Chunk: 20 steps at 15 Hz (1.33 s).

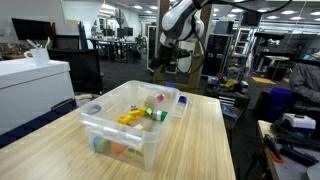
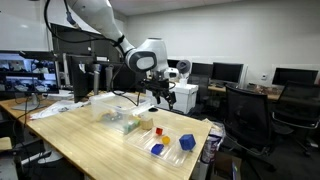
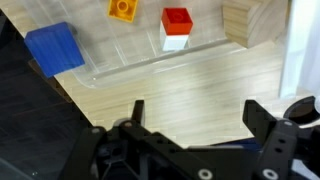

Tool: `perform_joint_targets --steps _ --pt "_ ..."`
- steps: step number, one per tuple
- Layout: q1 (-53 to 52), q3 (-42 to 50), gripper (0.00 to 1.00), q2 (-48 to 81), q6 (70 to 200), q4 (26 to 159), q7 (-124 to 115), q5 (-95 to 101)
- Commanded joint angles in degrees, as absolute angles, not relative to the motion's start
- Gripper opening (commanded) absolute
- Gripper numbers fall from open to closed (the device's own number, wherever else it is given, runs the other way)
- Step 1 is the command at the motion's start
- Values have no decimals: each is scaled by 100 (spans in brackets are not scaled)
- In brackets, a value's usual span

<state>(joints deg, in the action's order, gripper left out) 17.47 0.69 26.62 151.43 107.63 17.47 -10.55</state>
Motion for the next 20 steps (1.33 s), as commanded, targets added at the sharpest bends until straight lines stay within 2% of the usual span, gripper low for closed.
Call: perform_joint_targets --steps 1,9,20 --pt "1699 7 100 2115 15237 11064 1754 -1124" --pt "1031 -392 100 1546 15017 11691 2287 -920" --pt "521 -786 100 1581 14589 12463 3659 -143"
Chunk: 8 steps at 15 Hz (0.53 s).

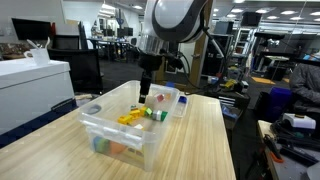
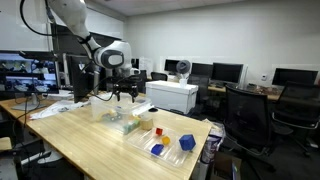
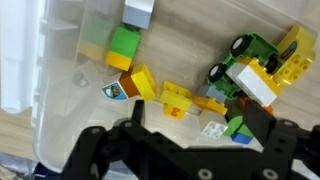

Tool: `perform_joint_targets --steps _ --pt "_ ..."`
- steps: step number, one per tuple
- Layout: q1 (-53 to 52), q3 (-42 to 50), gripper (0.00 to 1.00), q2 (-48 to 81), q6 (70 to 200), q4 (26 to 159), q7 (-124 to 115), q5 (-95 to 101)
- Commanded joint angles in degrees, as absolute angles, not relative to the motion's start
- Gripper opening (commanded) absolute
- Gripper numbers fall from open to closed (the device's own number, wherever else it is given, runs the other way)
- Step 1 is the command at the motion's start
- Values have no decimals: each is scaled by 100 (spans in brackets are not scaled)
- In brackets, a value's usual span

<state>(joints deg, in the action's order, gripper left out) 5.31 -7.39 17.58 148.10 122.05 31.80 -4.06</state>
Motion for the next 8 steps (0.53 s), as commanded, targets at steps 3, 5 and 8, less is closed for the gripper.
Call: perform_joint_targets --steps 3,5,8 --pt "444 -800 100 1595 14433 12585 4118 144" --pt "301 -765 100 1650 14515 12679 4458 511" --pt "184 -740 100 1702 14620 12597 4647 972"
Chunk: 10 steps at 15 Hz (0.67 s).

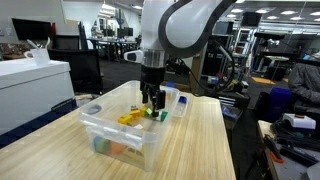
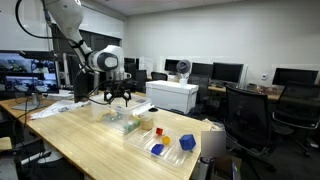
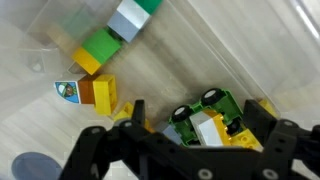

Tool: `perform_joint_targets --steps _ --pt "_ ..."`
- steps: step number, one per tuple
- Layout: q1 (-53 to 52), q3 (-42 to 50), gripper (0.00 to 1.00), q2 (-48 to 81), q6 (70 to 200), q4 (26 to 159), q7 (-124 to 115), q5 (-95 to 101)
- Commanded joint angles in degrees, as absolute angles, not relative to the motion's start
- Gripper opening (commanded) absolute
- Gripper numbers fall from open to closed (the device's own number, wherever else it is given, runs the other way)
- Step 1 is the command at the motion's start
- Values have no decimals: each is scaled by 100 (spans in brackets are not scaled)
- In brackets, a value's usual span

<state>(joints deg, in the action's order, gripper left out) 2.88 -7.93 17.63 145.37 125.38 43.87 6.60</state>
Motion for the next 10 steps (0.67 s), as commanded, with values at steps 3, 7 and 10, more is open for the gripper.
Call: perform_joint_targets --steps 3,7,10 --pt "126 -898 100 1816 14605 12473 4976 877" --pt "-118 -1106 100 2158 14449 12237 5040 856" --pt "-415 -892 100 2605 14352 12061 4702 1321"
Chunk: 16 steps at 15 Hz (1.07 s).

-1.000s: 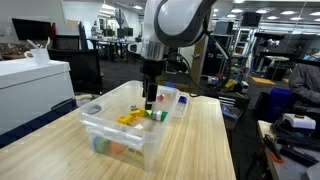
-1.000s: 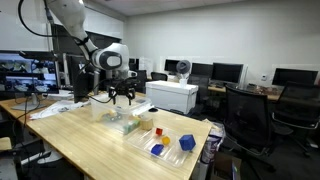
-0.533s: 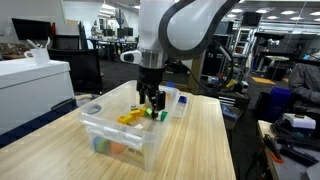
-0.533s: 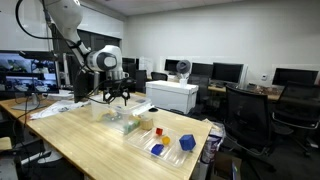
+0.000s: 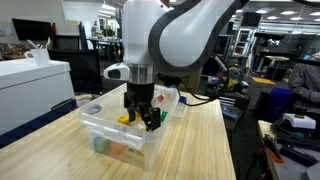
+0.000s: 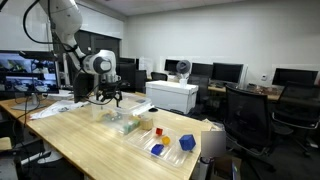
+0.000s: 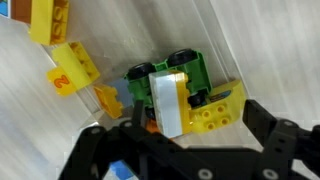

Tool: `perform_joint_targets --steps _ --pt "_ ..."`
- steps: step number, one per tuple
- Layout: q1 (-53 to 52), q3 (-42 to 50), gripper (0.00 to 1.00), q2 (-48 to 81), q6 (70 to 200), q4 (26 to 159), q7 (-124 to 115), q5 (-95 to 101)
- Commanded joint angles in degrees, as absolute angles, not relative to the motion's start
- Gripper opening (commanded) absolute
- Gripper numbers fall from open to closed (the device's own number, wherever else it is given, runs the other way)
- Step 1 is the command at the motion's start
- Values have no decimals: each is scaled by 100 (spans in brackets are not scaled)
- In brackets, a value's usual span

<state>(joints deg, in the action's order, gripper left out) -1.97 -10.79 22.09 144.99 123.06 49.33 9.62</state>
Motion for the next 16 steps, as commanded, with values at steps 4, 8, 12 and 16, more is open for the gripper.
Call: perform_joint_targets --steps 4,8,12,16 --pt "-662 -667 75 3141 14410 11724 4464 1816" --pt "-642 -638 38 2897 14636 11838 4323 1959" --pt "-431 -798 17 2457 15083 12145 4332 1699" --pt "15 -1034 17 1827 15939 12677 4418 1073"
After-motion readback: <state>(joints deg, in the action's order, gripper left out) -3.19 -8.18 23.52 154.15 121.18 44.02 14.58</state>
